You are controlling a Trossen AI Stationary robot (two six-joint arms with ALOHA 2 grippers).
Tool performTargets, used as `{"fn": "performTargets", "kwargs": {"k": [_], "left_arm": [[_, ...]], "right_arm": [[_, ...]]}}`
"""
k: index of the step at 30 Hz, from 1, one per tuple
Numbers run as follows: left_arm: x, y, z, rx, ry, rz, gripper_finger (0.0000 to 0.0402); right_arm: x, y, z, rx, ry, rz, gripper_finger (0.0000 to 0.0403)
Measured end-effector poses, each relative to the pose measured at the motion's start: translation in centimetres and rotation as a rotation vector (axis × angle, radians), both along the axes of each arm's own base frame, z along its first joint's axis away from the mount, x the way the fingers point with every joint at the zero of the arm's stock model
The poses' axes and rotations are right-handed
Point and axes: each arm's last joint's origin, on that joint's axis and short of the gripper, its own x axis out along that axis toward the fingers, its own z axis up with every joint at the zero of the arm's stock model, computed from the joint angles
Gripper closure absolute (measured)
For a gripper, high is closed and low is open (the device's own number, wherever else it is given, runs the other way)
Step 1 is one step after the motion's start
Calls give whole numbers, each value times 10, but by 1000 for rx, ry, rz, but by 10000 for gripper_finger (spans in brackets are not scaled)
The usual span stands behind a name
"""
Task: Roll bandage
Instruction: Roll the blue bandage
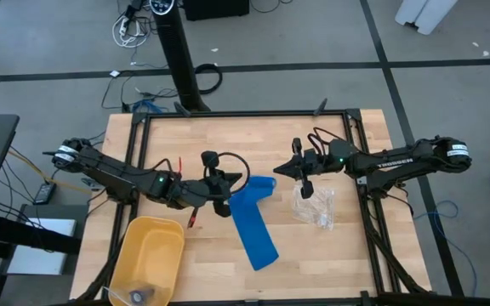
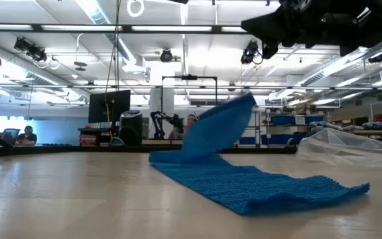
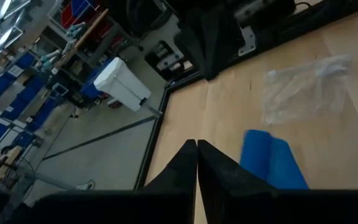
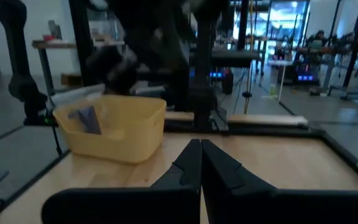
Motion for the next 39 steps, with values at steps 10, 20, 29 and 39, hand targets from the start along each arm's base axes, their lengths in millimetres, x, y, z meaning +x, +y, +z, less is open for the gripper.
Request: {"fn": "performTargets", "kwargs": {"k": [10,20,29,39], "left_arm": [[-6,16,-36,-264,39,147,384],[-13,75,-111,-798,-196,262,397],[-22,109,-161,-1039,-265,282,400],[15,120,-210,-1207,-184,257,400]], "right_arm": [[0,-4,-30,46,288,-145,398],[-8,1,-51,160,520,-237,401],[-21,6,-74,249,595,-304,402],[-34,6,-100,343,585,-357,403]]}}
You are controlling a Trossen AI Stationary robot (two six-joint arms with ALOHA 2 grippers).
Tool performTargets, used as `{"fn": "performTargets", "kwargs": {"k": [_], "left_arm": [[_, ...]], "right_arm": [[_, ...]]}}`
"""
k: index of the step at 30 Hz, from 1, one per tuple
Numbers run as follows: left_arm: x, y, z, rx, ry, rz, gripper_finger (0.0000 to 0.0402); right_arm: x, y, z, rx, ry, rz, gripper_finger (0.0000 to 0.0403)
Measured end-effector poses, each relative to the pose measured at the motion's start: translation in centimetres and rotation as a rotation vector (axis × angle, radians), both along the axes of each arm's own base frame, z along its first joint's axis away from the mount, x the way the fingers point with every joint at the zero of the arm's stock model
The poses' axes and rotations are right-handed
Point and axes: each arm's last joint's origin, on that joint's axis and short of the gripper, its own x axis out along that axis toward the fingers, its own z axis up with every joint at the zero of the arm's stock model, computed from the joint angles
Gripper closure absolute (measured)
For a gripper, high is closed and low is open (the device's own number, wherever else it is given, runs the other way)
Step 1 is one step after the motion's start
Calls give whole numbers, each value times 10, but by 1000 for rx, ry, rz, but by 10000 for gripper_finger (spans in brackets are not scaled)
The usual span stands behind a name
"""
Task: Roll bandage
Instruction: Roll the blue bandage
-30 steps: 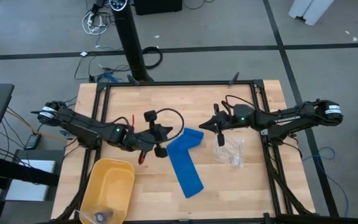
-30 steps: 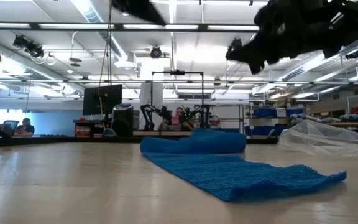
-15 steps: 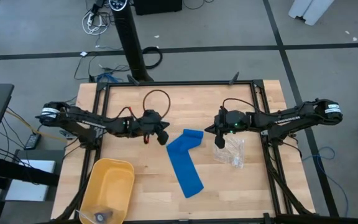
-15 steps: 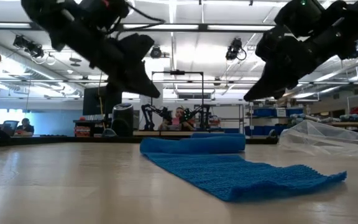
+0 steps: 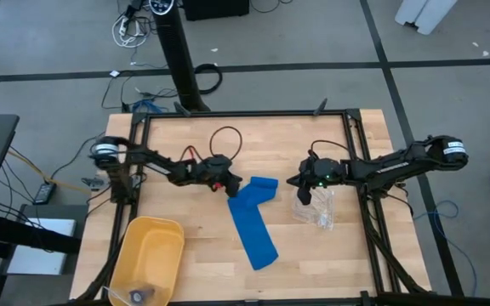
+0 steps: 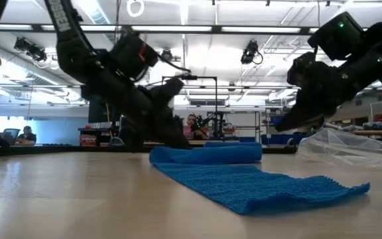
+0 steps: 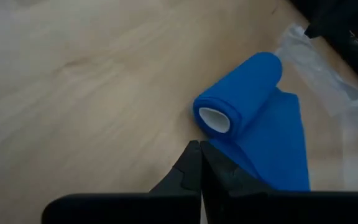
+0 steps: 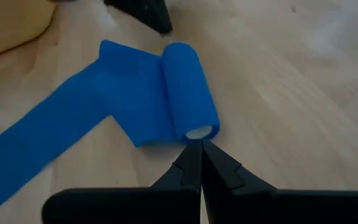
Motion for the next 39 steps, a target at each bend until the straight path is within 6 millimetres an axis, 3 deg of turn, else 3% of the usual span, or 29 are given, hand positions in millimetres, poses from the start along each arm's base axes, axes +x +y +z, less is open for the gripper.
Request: {"fn": "performTargets", "kwargs": {"k": [5,17,24,39], "left_arm": [[13,6,-9,-8,7,20,400],[17,8,-7,4,-22,3,400],[17,8,-7,6,-24,5,400],[16,8,-8,19,-4,-6,400]], "right_arm": [[10,-1,-12,6,32,5,403],[30,-14,-43,63,15,-55,403],[44,-16,-44,60,16,-19,403],[44,-14,-40,113,-15,-18,403]]}}
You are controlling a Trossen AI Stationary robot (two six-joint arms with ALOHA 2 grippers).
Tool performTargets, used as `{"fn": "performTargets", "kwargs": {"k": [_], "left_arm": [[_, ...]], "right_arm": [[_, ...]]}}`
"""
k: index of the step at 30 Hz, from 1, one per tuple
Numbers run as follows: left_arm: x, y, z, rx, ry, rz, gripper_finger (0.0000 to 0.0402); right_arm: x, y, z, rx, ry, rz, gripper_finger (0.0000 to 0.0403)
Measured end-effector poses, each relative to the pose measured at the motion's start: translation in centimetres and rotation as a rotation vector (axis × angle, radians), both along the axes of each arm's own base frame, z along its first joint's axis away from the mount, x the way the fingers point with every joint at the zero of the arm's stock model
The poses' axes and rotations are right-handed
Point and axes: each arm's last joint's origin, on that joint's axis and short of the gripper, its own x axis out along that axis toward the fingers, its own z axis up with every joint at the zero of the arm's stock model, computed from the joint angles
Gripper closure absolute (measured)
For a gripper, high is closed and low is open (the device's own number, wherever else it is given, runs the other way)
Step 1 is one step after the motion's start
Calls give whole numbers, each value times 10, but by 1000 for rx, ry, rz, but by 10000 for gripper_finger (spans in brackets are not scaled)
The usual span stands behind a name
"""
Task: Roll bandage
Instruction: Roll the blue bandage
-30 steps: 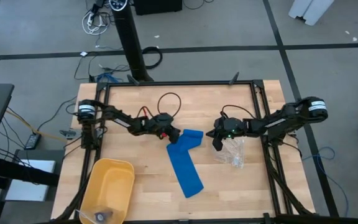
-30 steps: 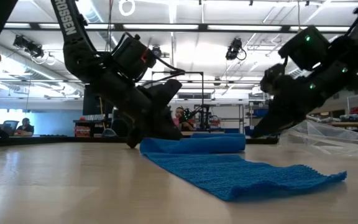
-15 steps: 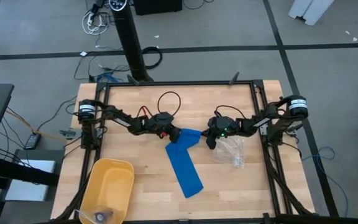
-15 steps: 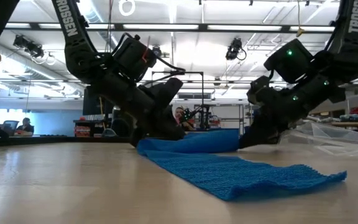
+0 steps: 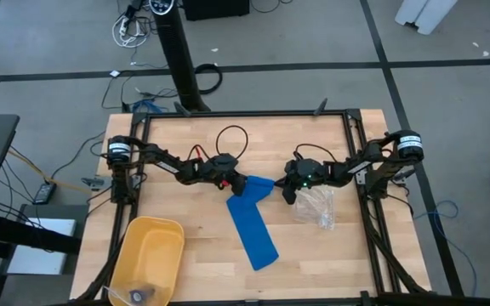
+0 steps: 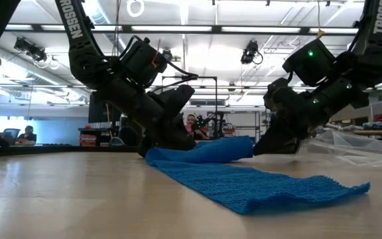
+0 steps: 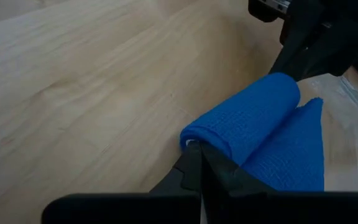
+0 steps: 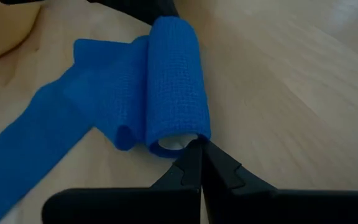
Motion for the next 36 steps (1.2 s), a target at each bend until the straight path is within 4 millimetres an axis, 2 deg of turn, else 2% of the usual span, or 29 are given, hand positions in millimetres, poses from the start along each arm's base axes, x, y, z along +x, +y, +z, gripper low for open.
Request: {"fn": "performTargets", "kwargs": {"k": [15,27,36], "left_arm": [[0,0,0,7,1,13,399],[0,0,0,8,3,15,399],[0,-1,0,3,3,5,399]], "right_arm": [[-3,-1,-2,18,41,-89,403],[-3,8,2,48,24,-55,402],[-2,6,8,10,-14,-46,402]]}}
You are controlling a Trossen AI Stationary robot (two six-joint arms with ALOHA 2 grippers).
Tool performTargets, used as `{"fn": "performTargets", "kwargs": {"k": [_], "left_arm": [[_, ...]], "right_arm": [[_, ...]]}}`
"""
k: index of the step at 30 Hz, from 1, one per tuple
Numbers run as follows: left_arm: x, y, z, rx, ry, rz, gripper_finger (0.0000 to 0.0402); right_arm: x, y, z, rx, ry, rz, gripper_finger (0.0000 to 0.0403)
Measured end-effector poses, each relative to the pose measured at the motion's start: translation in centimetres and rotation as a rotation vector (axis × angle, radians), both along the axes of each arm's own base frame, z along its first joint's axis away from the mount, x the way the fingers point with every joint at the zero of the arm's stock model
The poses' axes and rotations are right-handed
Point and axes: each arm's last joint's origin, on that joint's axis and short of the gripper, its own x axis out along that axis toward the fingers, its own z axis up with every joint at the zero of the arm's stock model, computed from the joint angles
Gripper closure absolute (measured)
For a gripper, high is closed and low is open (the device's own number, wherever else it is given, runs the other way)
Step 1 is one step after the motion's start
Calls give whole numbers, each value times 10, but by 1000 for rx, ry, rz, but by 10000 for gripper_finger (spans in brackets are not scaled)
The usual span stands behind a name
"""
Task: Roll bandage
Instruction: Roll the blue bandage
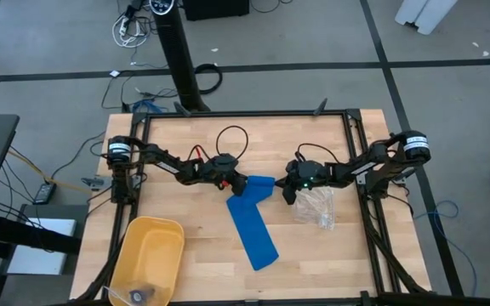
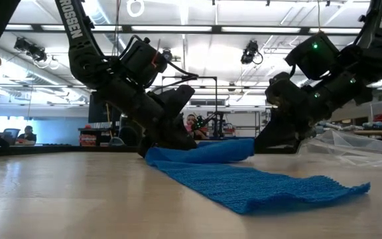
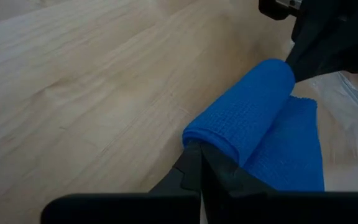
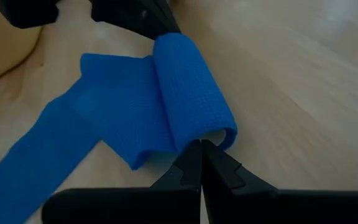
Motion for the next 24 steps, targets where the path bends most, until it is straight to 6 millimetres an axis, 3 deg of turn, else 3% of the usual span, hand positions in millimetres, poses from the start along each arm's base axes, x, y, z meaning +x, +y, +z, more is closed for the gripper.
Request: {"fn": "performTargets", "kwargs": {"k": [15,24], "left_arm": [[6,-5,12,126,-125,-129,399],[10,-15,21,91,-248,-349,399]], "right_arm": [[-1,0,-1,-80,-13,111,403],[-10,-3,-1,-145,-85,55,403]]}}
